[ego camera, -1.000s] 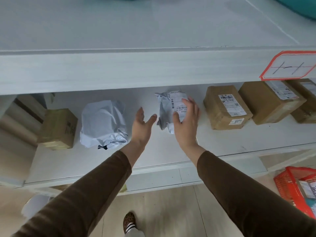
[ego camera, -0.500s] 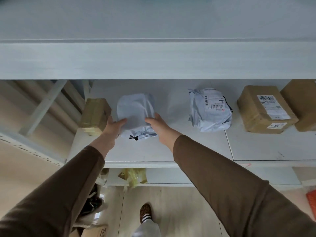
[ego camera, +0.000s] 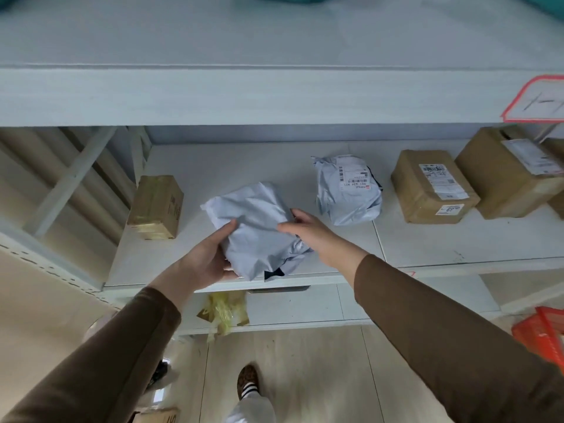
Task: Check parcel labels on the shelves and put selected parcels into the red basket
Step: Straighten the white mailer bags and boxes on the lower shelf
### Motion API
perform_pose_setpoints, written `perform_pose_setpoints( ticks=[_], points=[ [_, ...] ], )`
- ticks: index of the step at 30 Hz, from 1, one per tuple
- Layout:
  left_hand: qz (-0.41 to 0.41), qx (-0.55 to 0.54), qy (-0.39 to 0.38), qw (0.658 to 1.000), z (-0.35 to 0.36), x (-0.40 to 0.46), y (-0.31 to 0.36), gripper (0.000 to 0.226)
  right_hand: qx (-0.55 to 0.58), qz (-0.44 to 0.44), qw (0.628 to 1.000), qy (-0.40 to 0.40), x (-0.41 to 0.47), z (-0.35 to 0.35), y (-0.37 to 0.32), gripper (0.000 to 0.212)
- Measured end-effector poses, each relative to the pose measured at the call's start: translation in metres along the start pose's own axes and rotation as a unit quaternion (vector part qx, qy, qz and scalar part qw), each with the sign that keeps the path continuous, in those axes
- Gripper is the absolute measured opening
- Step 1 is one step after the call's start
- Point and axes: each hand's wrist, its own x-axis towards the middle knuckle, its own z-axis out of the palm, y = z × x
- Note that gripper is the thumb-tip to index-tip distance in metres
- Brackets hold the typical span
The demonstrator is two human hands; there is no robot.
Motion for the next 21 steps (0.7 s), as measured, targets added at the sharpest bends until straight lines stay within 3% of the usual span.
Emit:
perform_pose_setpoints(
  ticks=[3, 6, 8, 10, 11, 14, 16, 19, 21],
  points=[
    [0.042, 0.033, -0.02, 0.998, 0.028, -0.021, -0.004, 0.063, 0.019, -0.075, 0.997, 0.019, -0.026, -0.024, -0.01, 0.047],
    [0.169, 0.096, 0.029, 0.98, 0.06, -0.037, -0.004, 0.07, 0.046, -0.116, 0.99, 0.067, -0.043, -0.039, -0.015, 0.043],
    [0.265, 0.146, 0.073, 0.95, 0.076, -0.042, -0.003, 0.074, 0.065, -0.119, 0.986, 0.101, -0.053, -0.042, -0.016, 0.039],
    [0.359, 0.262, 0.121, 0.888, 0.088, -0.049, -0.003, 0.076, 0.082, -0.109, 0.982, 0.13, -0.064, -0.045, -0.015, 0.027],
    [0.398, 0.336, 0.152, 0.84, 0.093, -0.054, -0.004, 0.08, 0.105, -0.095, 0.981, 0.135, -0.069, -0.046, -0.015, 0.02],
    [0.534, 0.503, 0.23, 0.64, 0.105, -0.071, -0.006, 0.09, 0.314, -0.019, 0.944, 0.096, -0.087, -0.053, -0.014, 0.017],
    [0.604, 0.539, 0.24, 0.536, 0.104, -0.073, -0.009, 0.085, 0.423, 0.018, 0.904, 0.055, -0.098, -0.061, -0.013, 0.03],
    [0.669, 0.535, 0.217, 0.468, 0.097, -0.067, -0.013, 0.069, 0.433, -0.006, 0.901, -0.001, -0.112, -0.071, -0.011, 0.06],
    [0.692, 0.511, 0.202, 0.468, 0.09, -0.062, -0.017, 0.058, 0.412, -0.032, 0.91, -0.027, -0.121, -0.073, -0.014, 0.066]
  ],
)
